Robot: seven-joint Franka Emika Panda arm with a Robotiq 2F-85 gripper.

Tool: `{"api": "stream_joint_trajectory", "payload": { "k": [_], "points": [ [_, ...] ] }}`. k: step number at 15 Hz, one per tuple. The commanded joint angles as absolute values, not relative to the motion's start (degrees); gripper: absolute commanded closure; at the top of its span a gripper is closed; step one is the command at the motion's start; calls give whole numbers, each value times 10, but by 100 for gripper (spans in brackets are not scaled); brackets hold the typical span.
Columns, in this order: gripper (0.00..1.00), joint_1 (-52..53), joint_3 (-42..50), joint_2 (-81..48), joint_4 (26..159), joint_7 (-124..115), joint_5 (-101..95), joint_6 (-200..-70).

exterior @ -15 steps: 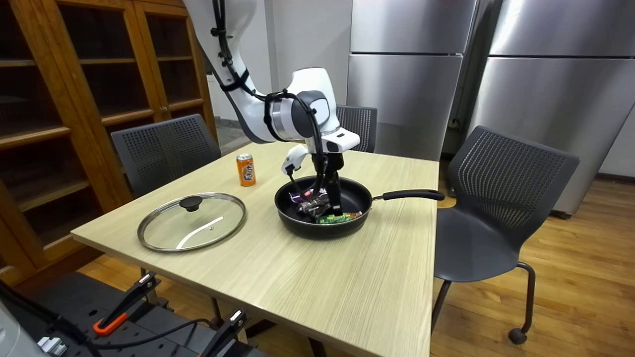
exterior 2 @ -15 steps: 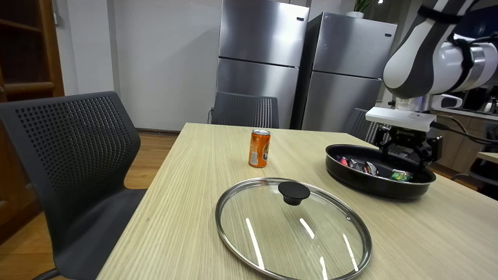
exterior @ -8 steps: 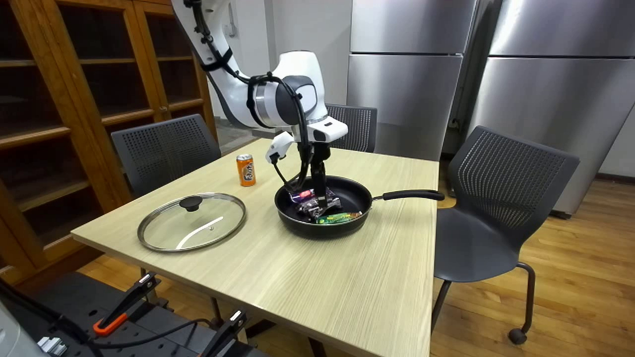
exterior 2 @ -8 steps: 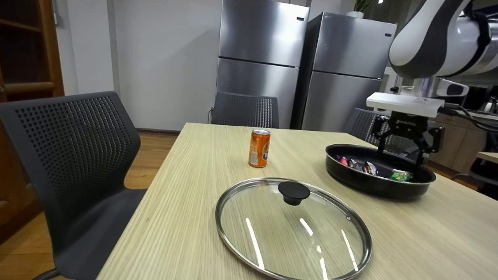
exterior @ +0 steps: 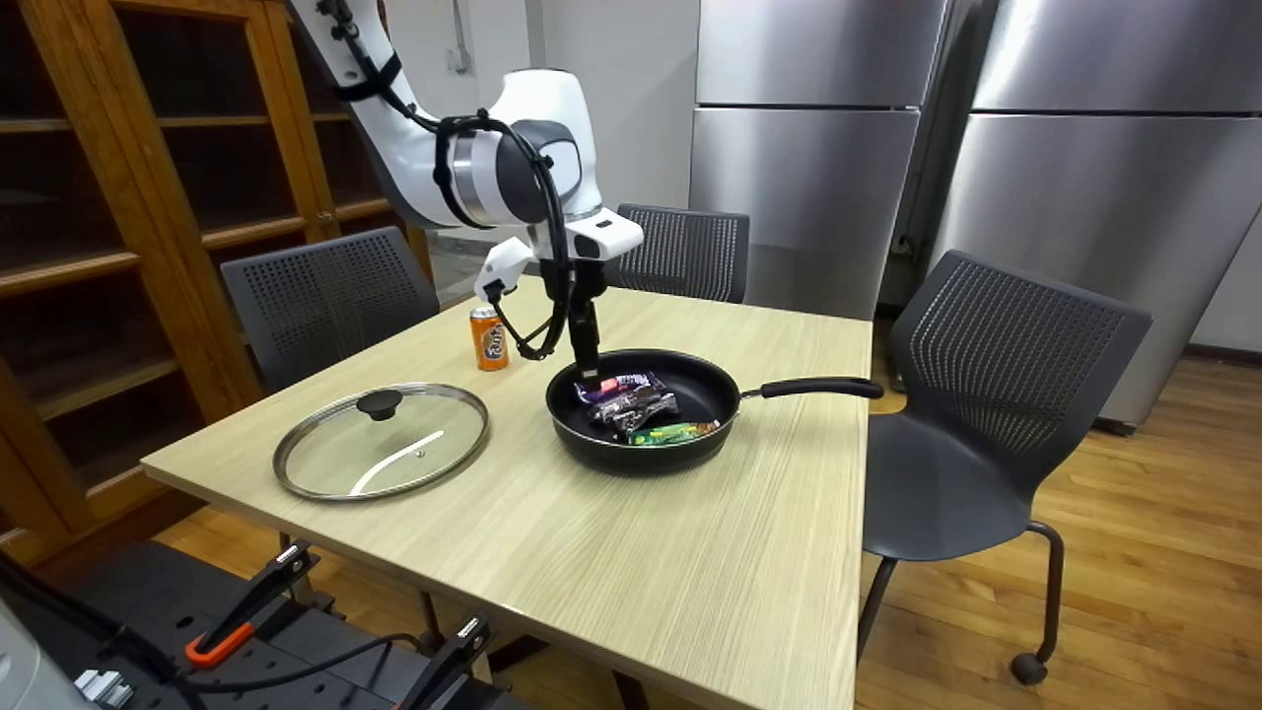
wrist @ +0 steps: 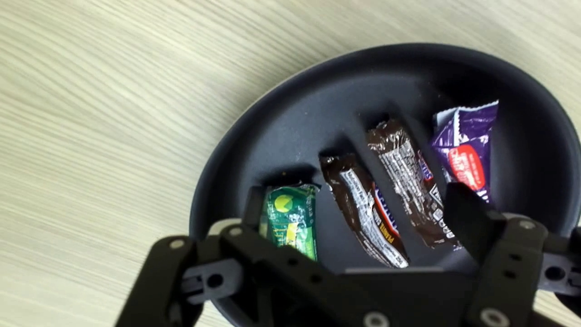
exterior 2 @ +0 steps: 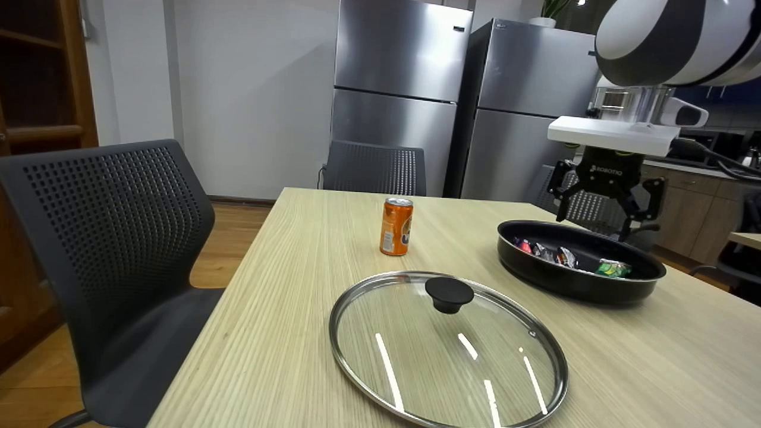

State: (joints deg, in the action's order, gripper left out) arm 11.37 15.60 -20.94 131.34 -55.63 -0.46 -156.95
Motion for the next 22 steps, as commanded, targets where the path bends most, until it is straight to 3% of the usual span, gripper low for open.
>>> {"api": "stream_joint_trajectory", "payload": {
  "k": [1, 22],
  "points": [
    [0, 119, 134, -172, 1351, -559, -30, -1574],
    [0, 255, 83, -168, 1403, -701, -179, -1583]
  ]
}}
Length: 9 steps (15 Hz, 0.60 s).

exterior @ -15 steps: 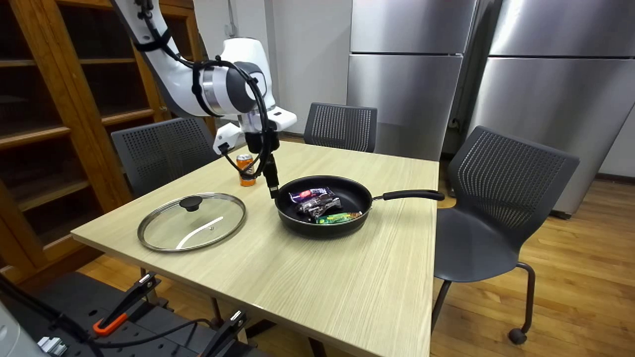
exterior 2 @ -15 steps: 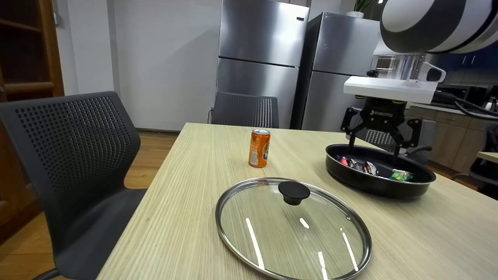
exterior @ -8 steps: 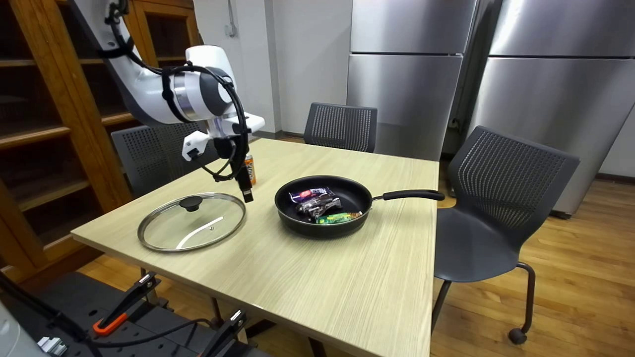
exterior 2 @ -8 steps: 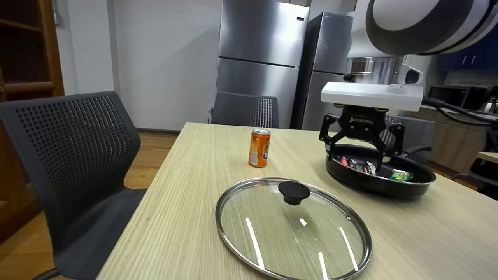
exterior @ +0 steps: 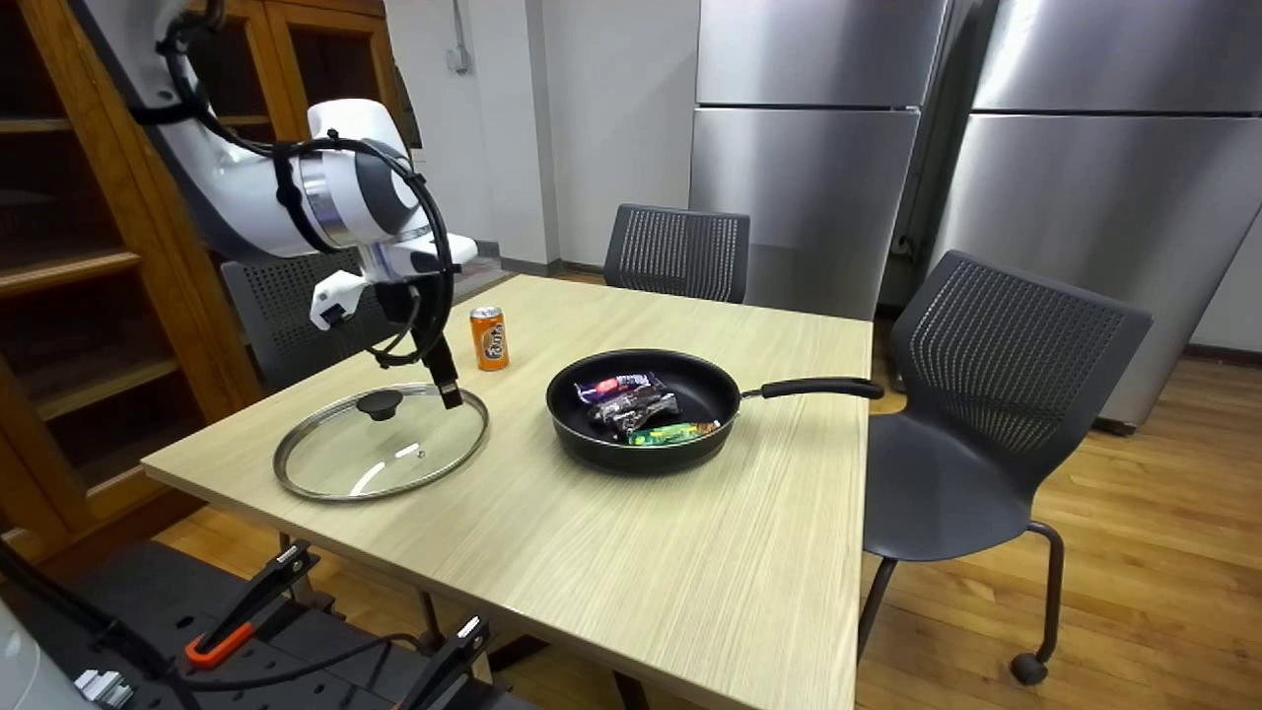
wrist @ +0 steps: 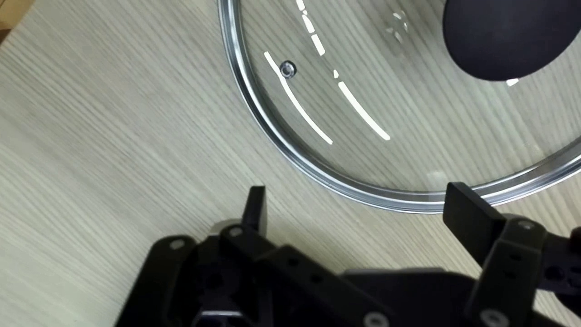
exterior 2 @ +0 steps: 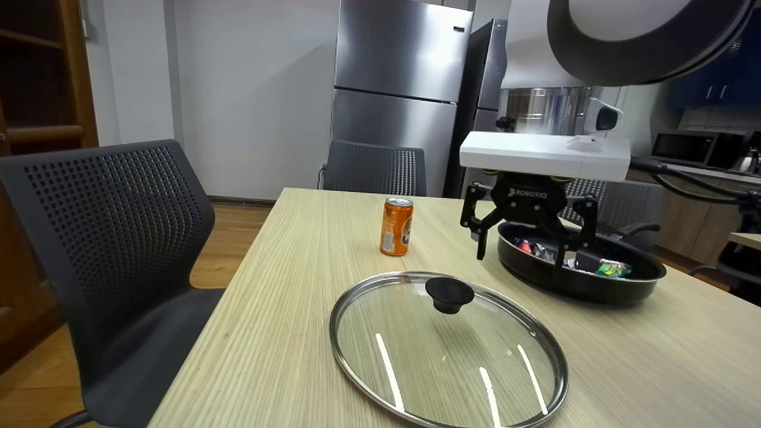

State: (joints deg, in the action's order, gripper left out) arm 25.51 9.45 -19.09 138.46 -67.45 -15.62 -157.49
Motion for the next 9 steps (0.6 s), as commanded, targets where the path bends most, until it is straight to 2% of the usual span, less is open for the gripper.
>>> {"api": "stream_joint_trajectory", "payload": {
  "k": [1, 9],
  "points": [
    [0, 255, 79, -169, 1402, -699, -177, -1585],
    [0, 269, 54, -182, 1384, -698, -177, -1576]
  ]
}}
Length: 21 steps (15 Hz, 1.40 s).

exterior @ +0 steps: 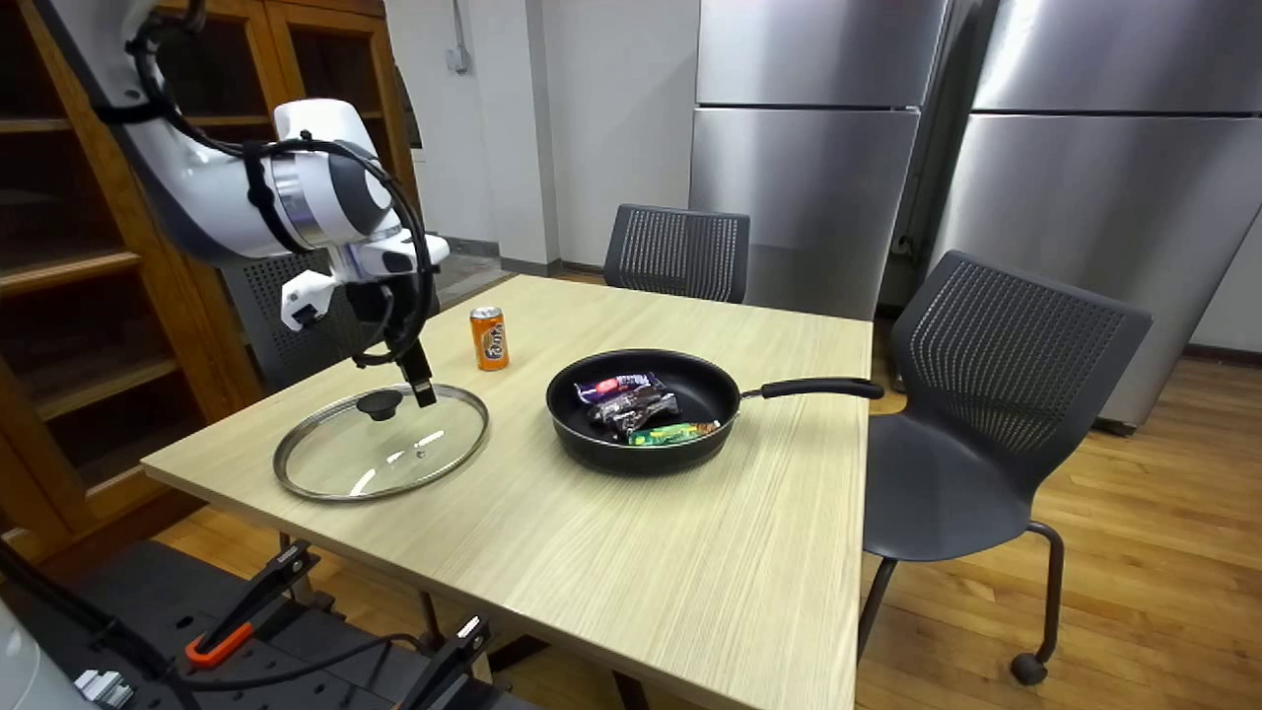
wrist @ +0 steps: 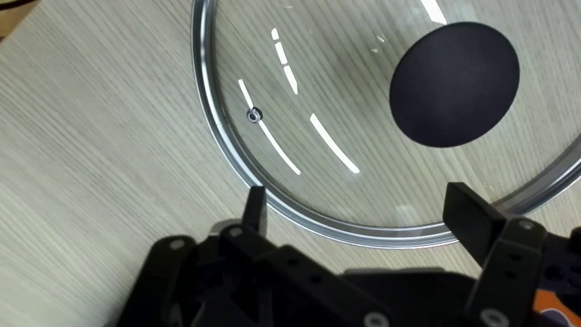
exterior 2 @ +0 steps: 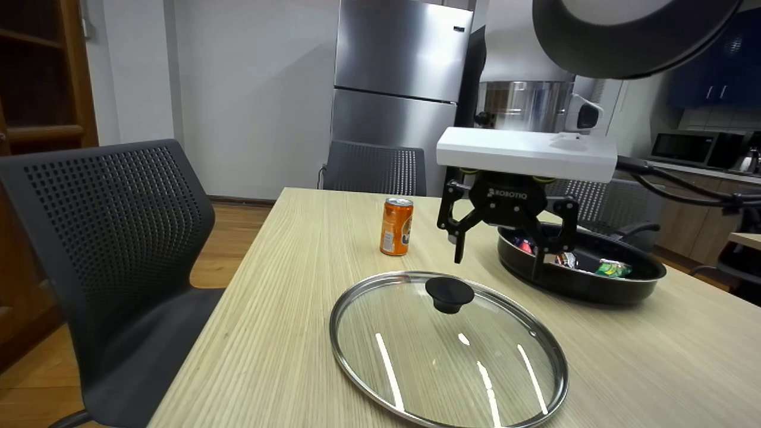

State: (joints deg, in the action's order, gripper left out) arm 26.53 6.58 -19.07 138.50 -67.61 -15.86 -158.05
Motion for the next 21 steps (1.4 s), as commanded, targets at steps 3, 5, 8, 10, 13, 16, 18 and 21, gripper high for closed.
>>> {"api": "stream_joint_trajectory", "payload": {
  "k": [3, 5, 8, 10, 13, 16, 18, 21],
  "points": [
    [0, 277, 47, -185, 1379, -698, -177, -1573],
    [0, 281, 39, -188, 1375, -696, -175, -1571],
    [0, 285, 29, -192, 1372, -693, -171, -1569],
    [0, 285, 23, -197, 1370, -691, -168, -1567],
    [0, 284, 18, -203, 1370, -687, -165, -1568],
    [0, 276, 12, -208, 1370, -675, -155, -1574],
    [0, 272, 10, -210, 1370, -670, -152, -1580],
    [0, 268, 9, -219, 1362, -666, -147, -1580]
  ]
}}
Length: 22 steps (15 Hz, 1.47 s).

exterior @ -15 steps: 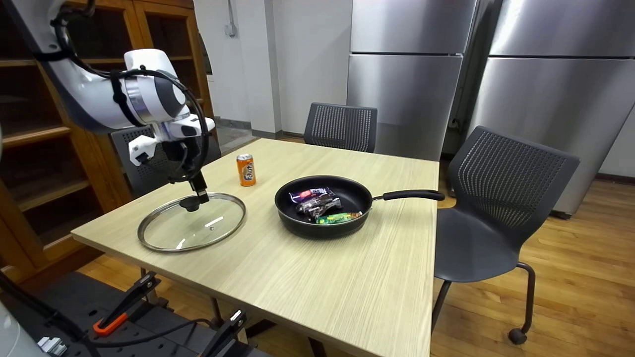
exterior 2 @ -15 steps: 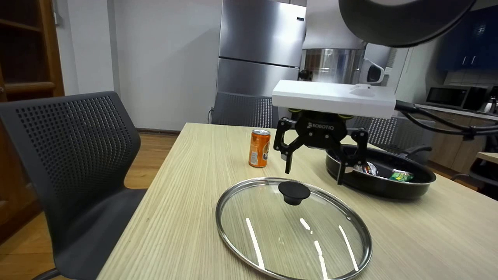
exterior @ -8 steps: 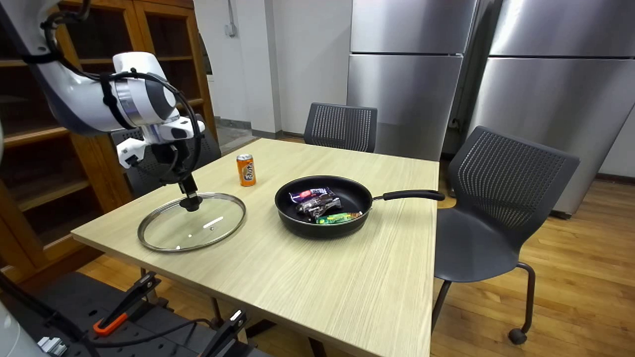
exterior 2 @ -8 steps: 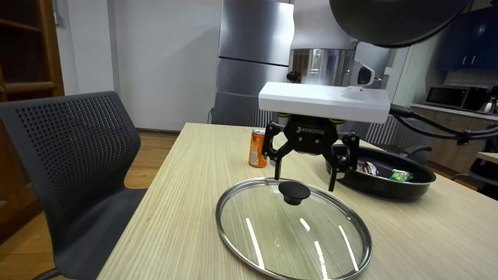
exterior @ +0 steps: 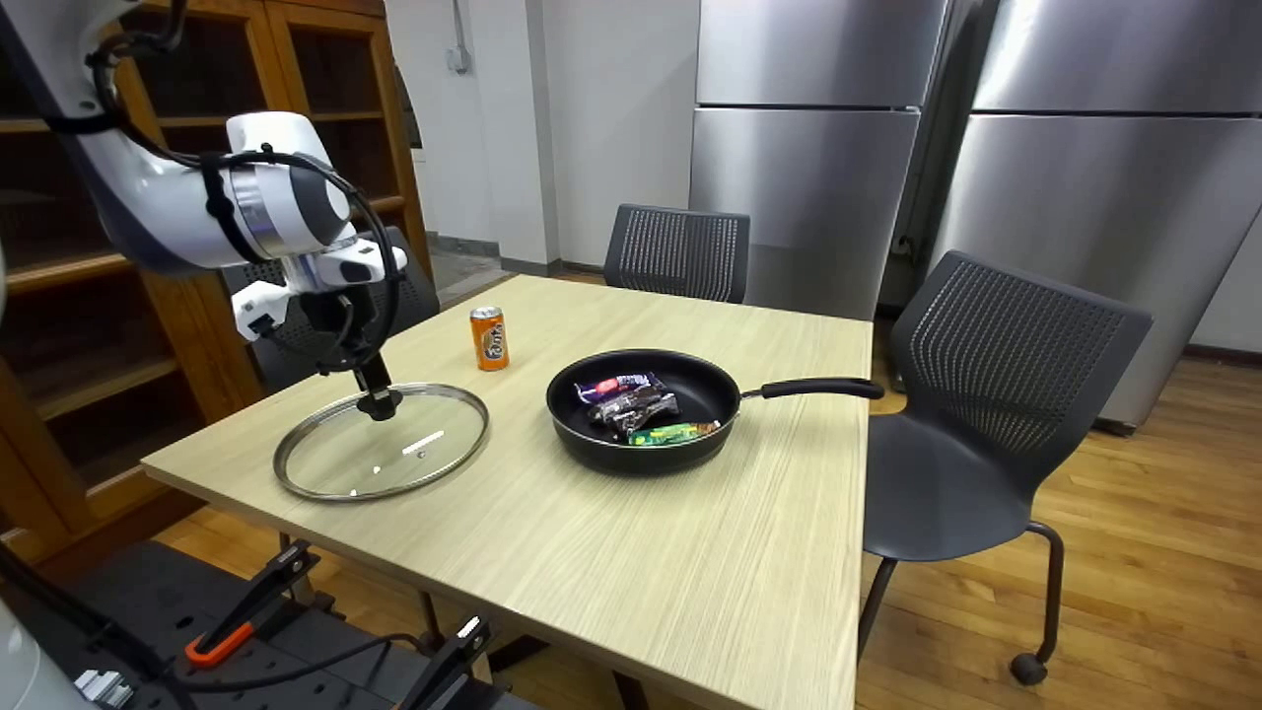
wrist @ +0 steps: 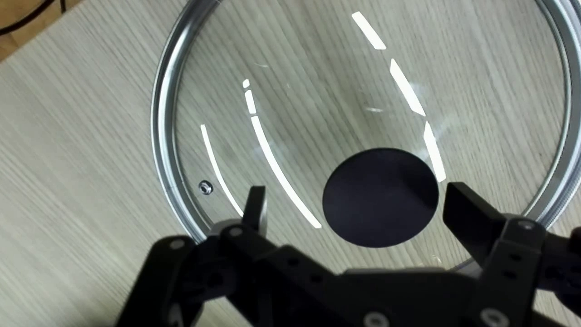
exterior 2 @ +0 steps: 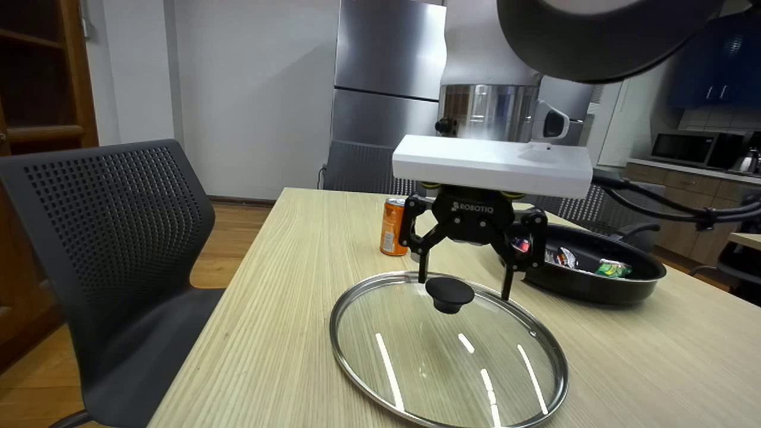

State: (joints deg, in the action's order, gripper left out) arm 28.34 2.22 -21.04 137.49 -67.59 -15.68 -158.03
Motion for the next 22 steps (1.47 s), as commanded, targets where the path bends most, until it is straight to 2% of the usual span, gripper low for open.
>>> {"api": "stream_joint_trajectory", "payload": {
  "k": [1, 15, 16, 17, 20, 22],
  "points": [
    [0, 263, 5, -221, 1358, -660, -142, -1580],
    [0, 253, -2, -264, 1317, -623, -93, -1573],
    [25, 252, -2, -263, 1318, -621, -90, -1574],
    [26, 253, -1, -262, 1318, -620, -89, -1574],
    [51, 254, 1, -260, 1318, -621, -88, -1574],
    [61, 255, 3, -257, 1320, -623, -89, -1575]
  ]
}}
